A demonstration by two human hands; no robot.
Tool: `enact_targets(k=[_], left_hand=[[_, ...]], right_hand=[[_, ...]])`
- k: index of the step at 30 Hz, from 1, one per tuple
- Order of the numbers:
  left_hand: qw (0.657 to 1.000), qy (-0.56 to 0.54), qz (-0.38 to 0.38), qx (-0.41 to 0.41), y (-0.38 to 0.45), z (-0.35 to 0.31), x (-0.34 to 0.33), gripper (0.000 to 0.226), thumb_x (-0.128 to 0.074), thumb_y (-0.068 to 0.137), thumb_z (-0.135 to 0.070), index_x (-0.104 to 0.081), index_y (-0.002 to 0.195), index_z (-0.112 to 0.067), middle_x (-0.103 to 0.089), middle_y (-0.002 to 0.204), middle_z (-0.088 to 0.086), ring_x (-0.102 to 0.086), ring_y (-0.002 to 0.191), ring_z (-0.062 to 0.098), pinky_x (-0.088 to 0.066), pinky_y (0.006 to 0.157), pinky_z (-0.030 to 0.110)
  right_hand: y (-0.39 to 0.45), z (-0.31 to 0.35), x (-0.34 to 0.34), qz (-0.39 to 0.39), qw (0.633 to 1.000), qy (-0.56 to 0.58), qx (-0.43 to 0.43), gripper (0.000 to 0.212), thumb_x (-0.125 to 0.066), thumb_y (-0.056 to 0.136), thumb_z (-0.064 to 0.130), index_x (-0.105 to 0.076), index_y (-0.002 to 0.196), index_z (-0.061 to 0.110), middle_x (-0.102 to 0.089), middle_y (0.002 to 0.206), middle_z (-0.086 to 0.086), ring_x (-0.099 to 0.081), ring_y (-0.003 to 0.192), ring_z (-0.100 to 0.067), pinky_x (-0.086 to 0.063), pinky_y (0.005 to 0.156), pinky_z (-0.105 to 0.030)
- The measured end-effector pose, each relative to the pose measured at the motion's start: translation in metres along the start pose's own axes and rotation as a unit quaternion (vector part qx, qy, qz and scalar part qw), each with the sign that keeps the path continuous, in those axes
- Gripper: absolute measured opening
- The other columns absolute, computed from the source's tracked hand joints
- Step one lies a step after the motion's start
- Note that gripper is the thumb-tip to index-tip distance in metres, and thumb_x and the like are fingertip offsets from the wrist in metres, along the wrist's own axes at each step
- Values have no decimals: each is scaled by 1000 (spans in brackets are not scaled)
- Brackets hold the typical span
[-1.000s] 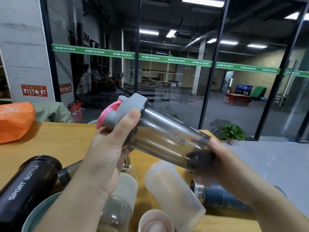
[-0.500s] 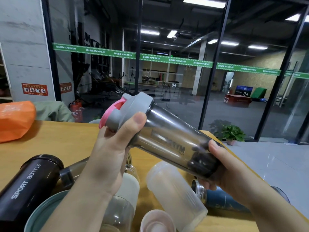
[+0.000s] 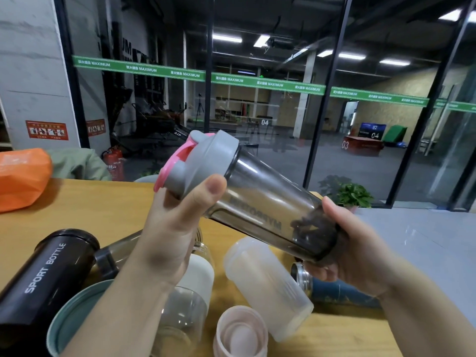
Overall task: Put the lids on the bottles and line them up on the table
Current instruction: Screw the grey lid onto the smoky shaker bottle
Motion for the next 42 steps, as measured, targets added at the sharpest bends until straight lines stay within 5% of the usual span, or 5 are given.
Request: enact_targets(k=[10, 19, 27, 37, 42], left_hand=[[999, 39, -19, 20, 5, 0, 8, 100, -82, 48, -63, -54, 131, -15, -65, 122, 11, -58, 118, 28, -40, 106, 50], [990, 105, -70, -61, 4, -23, 9, 79, -76, 52, -47, -51, 122, -20, -60, 118, 4, -63, 99, 1, -49, 75, 12], [974, 146, -112, -134, 1, -40, 12, 84, -76, 51, -44, -43, 121, -12, -56, 114, -2, -61, 94, -6, -47, 69, 7], [955, 262, -99, -99, 5, -27, 17, 102, -79, 56, -55, -32, 143, -29, -37, 143, -6, -40, 130, 4, -42, 98, 21], [931, 342, -115, 57, 7, -3, 34, 113, -75, 64, -46, -4, 151, -30, -15, 155, -6, -30, 129, 3, -28, 97, 25]], right_hand=[[6, -11, -5, -57, 997, -16, -40, 84, -63, 58, 74, -56, 107, 7, -64, 84, -19, -55, 46, -21, -45, 40, -22], [10, 14, -9, -109, 949, -281, 87, 64, -66, 71, 59, -49, 126, 31, -65, 119, 5, -63, 109, -11, -50, 96, -43], [30, 63, -57, -52, 832, -540, 118, 90, -78, 71, 47, -21, 141, 39, -46, 123, 25, -51, 105, 7, -44, 80, -7], [49, 104, -99, -108, 735, -601, 293, 84, -79, 62, 27, -37, 135, 19, -50, 118, 4, -46, 101, -17, -46, 81, -35], [71, 90, -66, -163, 756, -564, 289, 88, -83, 60, 27, -40, 136, 20, -49, 127, 2, -42, 112, -16, -41, 92, -35]])
Point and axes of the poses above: each hand's wrist, its own y-axis towards the middle knuckle, its own x-axis out of the back of the hand, z = x × y, the point moved 7 cm from there along y, towards the middle knuckle
